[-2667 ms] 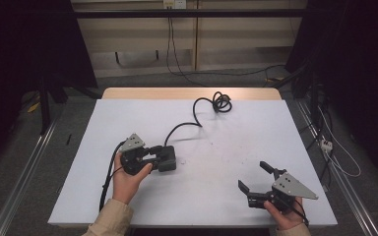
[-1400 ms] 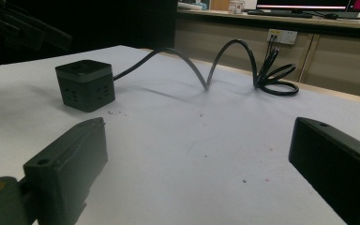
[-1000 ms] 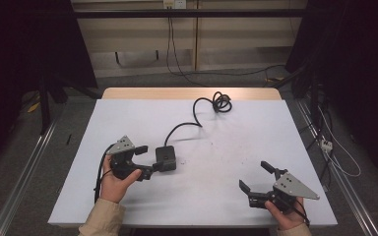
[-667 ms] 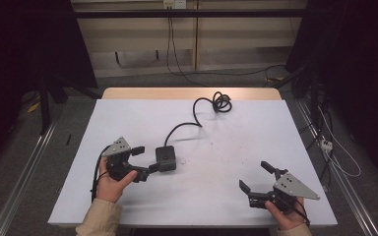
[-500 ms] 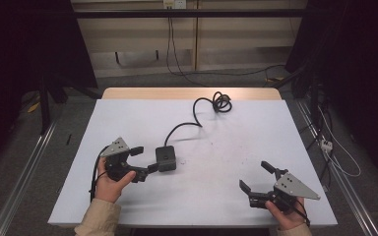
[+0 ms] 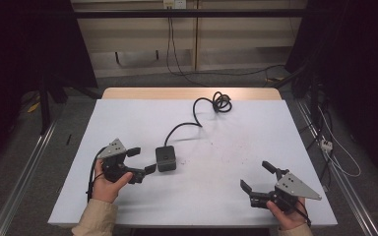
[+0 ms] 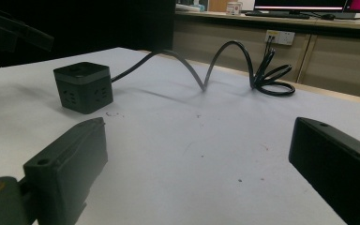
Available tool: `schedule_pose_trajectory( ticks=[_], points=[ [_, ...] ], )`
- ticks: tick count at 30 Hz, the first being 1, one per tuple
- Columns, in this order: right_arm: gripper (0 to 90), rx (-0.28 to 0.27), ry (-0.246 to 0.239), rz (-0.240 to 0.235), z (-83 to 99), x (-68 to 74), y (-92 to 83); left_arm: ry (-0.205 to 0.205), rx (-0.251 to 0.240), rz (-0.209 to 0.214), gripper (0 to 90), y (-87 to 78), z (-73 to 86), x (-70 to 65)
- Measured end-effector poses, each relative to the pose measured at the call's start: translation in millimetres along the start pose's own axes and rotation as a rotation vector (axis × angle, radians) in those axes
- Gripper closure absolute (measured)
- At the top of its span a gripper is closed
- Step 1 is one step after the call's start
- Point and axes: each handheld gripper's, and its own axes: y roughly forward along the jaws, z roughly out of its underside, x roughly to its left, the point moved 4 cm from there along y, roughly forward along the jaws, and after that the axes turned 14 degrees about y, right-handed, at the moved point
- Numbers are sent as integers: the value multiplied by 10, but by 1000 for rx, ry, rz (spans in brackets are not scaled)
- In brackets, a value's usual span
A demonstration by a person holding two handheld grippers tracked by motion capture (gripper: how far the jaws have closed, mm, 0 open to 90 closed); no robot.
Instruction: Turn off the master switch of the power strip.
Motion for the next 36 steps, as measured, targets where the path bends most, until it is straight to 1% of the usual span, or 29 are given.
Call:
schedule_pose_trajectory(
  ticks=[10, 11, 12, 22, 24, 29, 30, 36],
  points=[
    [43, -2, 2, 0, -4, -4, -5, 2, -3, -20, 65, -70, 56, 33],
    [43, -2, 1, 1, -4, -5, -6, -3, -7, -22, 65, -77, 64, 34],
    [43, -2, 1, 2, -4, -6, -7, -1, -2, -21, 65, -89, 76, 43],
    [43, -2, 0, 1, -3, -9, -6, -9, -10, -46, 65, -184, 150, 84],
    [43, -1, 1, 1, -1, -10, -5, -3, -6, -43, 64, -196, 165, 87],
    [43, 0, 2, -1, 0, -12, -3, 0, 2, -50, 65, -207, 207, 86],
    [43, 1, 1, -1, 1, -11, -3, 2, 6, -46, 65, -211, 218, 87],
    [43, 0, 3, 4, 1, -24, -8, 13, 21, -61, 65, -242, 279, 97]
  ],
)
